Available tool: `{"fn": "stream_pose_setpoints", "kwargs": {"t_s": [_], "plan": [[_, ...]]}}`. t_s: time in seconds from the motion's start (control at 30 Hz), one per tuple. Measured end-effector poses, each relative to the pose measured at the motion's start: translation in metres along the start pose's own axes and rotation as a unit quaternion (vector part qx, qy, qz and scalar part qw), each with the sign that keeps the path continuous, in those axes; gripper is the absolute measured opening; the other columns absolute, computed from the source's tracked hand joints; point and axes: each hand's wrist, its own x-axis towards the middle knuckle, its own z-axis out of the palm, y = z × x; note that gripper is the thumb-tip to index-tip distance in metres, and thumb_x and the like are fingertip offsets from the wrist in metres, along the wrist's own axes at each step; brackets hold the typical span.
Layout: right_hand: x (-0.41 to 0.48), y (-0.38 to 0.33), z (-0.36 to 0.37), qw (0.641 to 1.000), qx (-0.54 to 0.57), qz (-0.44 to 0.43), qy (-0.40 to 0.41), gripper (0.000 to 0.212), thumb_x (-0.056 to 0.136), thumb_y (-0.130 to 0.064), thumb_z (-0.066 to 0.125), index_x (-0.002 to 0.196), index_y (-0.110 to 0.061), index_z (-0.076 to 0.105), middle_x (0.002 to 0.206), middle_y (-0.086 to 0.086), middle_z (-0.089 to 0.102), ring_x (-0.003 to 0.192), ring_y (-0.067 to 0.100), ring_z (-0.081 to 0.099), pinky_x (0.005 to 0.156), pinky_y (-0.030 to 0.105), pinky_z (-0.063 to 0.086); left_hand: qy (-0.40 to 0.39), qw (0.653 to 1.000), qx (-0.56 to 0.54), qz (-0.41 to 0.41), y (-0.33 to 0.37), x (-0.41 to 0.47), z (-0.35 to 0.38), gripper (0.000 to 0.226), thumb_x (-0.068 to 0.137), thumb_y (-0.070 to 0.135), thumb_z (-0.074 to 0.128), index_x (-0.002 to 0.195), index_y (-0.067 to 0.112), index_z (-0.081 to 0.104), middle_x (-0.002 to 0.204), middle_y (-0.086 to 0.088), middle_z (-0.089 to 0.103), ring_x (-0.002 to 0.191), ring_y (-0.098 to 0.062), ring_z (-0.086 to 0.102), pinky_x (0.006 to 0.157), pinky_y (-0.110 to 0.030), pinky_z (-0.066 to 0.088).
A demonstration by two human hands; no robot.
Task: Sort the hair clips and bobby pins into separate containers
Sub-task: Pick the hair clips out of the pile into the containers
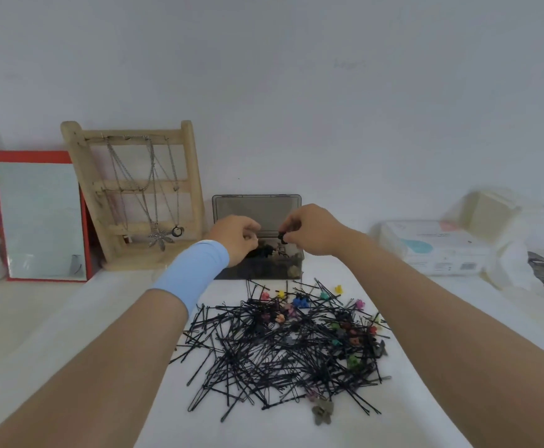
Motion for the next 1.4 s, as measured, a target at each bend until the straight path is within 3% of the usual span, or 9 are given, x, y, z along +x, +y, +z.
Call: {"fn": "stream_pose_setpoints", "kwargs": {"t_s": [0.17,0.27,0.33,0.43,0.6,0.83,1.0,1.13,1.4], "plan": [[0.013,0.002,0.013,0.999,-0.024,-0.013,-0.034,0.04,0.088,-0.012,0.069,0.127,-0.017,0.066,0.119,0.0,0.07,0.086,0.009,0.061,0.072,0.016,0.044,0.008,0.999,-0.028,0.021,-0.013,0.001,0.001,0.05,0.094,0.016,0.063,0.14,0.027,0.05,0.126,0.01,0.061,0.094,-0.006,0.06,0.078,-0.016,0.042],[0.007,0.006,0.008,0.999,-0.032,-0.025,0.012,0.032,0.089,-0.01,0.067,0.119,-0.02,0.071,0.112,-0.005,0.07,0.096,0.006,0.063,0.084,0.018,0.044,0.026,0.998,-0.022,0.061,-0.016,-0.01,0.001,0.032,0.094,0.015,0.061,0.122,0.031,0.062,0.111,0.016,0.065,0.093,-0.002,0.059,0.077,-0.015,0.04],[-0.004,0.008,0.003,0.999,-0.021,-0.034,0.02,0.017,0.09,-0.013,0.068,0.101,-0.024,0.074,0.097,-0.01,0.069,0.077,-0.008,0.061,0.075,0.012,0.047,0.015,0.997,-0.009,0.078,-0.017,-0.021,0.0,0.02,0.093,0.02,0.063,0.1,0.038,0.066,0.096,0.022,0.065,0.086,0.003,0.057,0.072,-0.015,0.04],[-0.024,0.003,0.001,0.994,-0.023,-0.065,-0.09,0.014,0.086,-0.017,0.071,0.088,-0.03,0.074,0.082,-0.019,0.068,0.061,-0.015,0.06,0.057,0.006,0.041,-0.097,0.992,0.027,0.082,-0.016,-0.038,0.004,0.007,0.085,0.033,0.072,0.084,0.04,0.07,0.082,0.024,0.066,0.078,0.007,0.06,0.071,-0.017,0.045],[-0.044,-0.006,0.019,0.945,-0.154,-0.037,-0.285,0.048,0.076,-0.038,0.081,0.121,-0.032,0.066,0.116,-0.013,0.065,0.104,0.01,0.061,0.089,0.027,0.047,-0.199,0.975,0.081,0.061,-0.019,-0.06,0.016,0.017,0.076,0.048,0.078,0.09,0.042,0.069,0.087,0.026,0.06,0.081,0.006,0.058,0.073,-0.021,0.044],[-0.054,-0.008,0.019,0.961,-0.067,-0.036,-0.265,0.021,0.081,-0.022,0.077,0.099,-0.033,0.072,0.091,-0.014,0.074,0.077,-0.001,0.068,0.072,0.018,0.045,-0.227,0.965,0.133,0.024,-0.019,-0.071,-0.001,0.02,0.08,0.037,0.077,0.099,0.037,0.071,0.092,0.022,0.064,0.086,0.002,0.061,0.073,-0.021,0.045],[-0.057,0.006,-0.005,0.985,-0.042,-0.019,-0.168,0.017,0.086,-0.018,0.071,0.098,-0.03,0.074,0.098,-0.011,0.074,0.086,0.005,0.069,0.08,0.023,0.051,-0.156,0.98,0.105,0.066,0.0,-0.07,0.01,0.033,0.088,0.039,0.068,0.12,0.038,0.062,0.114,0.02,0.057,0.108,-0.007,0.056,0.091,-0.025,0.042],[-0.064,0.024,-0.009,0.975,-0.107,0.019,-0.193,0.028,0.087,-0.015,0.068,0.113,-0.024,0.074,0.112,-0.008,0.072,0.101,0.009,0.065,0.097,0.029,0.048,-0.223,0.961,0.154,0.065,0.011,-0.065,0.028,0.048,0.088,0.047,0.066,0.134,0.034,0.056,0.132,0.007,0.053,0.117,-0.016,0.053,0.097,-0.03,0.042],[-0.07,0.044,-0.03,0.999,0.006,0.029,-0.036,0.022,0.091,-0.009,0.063,0.09,-0.028,0.073,0.086,-0.012,0.071,0.071,-0.001,0.063,0.063,0.014,0.051,-0.155,0.98,0.084,0.089,0.034,-0.046,0.024,0.028,0.092,0.04,0.062,0.12,0.034,0.064,0.11,0.016,0.061,0.103,-0.007,0.058,0.092,-0.026,0.045]]}}
